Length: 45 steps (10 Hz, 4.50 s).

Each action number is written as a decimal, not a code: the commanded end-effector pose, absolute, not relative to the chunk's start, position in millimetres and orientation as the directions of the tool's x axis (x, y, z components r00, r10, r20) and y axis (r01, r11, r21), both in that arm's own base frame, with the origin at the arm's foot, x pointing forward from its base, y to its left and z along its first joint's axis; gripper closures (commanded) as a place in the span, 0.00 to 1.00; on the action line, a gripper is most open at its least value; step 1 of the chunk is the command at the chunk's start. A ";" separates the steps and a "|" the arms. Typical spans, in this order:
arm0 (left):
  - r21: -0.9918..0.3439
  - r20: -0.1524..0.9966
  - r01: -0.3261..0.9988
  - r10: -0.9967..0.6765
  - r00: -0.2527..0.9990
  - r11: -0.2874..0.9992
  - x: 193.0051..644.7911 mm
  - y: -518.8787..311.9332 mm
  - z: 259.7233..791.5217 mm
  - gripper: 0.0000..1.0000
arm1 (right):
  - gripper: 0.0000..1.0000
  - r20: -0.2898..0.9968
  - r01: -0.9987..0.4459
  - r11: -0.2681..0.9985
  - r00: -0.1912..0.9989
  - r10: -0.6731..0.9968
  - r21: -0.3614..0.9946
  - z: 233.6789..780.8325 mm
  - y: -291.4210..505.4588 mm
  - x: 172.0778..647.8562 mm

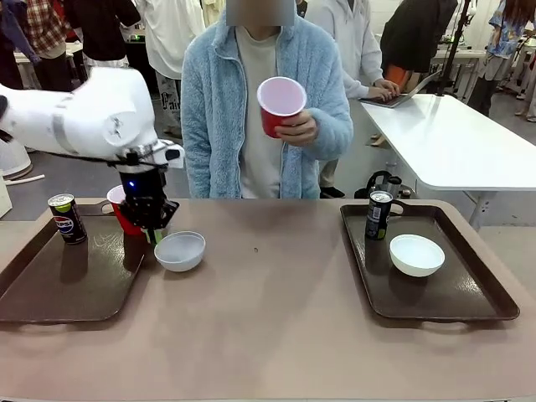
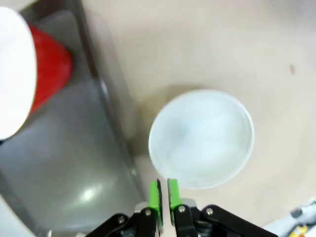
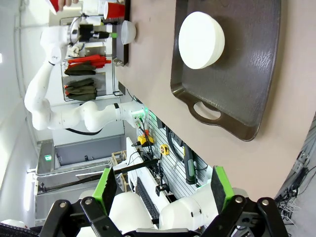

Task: Prepare tableware on both trays.
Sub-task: Pick up a Picnic Bowl from the table and place it on a Handle tray.

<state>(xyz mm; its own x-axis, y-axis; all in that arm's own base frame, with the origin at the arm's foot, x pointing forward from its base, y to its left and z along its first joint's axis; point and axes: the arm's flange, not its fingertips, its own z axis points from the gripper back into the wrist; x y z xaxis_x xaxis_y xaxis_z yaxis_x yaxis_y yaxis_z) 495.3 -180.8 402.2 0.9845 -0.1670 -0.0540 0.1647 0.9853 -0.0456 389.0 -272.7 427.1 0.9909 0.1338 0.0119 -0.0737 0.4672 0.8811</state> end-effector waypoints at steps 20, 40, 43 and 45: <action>-0.005 0.017 0.157 -0.157 0.987 0.988 514.4 -197.7 369.7 0.41 | 0.00 0.002 -0.063 0.480 0.992 0.128 0.875 426.9 -269.5 385.9; -0.069 0.079 0.257 -0.252 0.965 0.964 419.8 -56.6 426.9 1.00 | 0.00 0.002 -0.063 0.480 0.992 0.128 0.875 426.9 -269.5 385.9; -0.123 0.069 0.185 -0.177 0.982 0.975 422.7 -21.9 391.6 1.00 | 0.00 0.002 -0.063 0.480 0.992 0.128 0.875 426.9 -269.5 385.9; -0.103 0.049 0.163 -0.159 0.986 0.981 431.0 -24.0 376.0 0.55 | 0.00 0.002 -0.063 0.480 0.992 0.128 0.875 426.9 -269.5 385.9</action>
<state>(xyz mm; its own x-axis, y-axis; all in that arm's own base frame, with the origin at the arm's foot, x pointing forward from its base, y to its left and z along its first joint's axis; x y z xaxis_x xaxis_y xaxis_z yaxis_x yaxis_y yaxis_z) 421.8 -16.8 380.3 0.9857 -0.1634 0.0403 0.1666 0.9813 -0.0968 389.1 -272.2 426.8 0.9908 0.1347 0.0121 -0.0742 0.4666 0.8814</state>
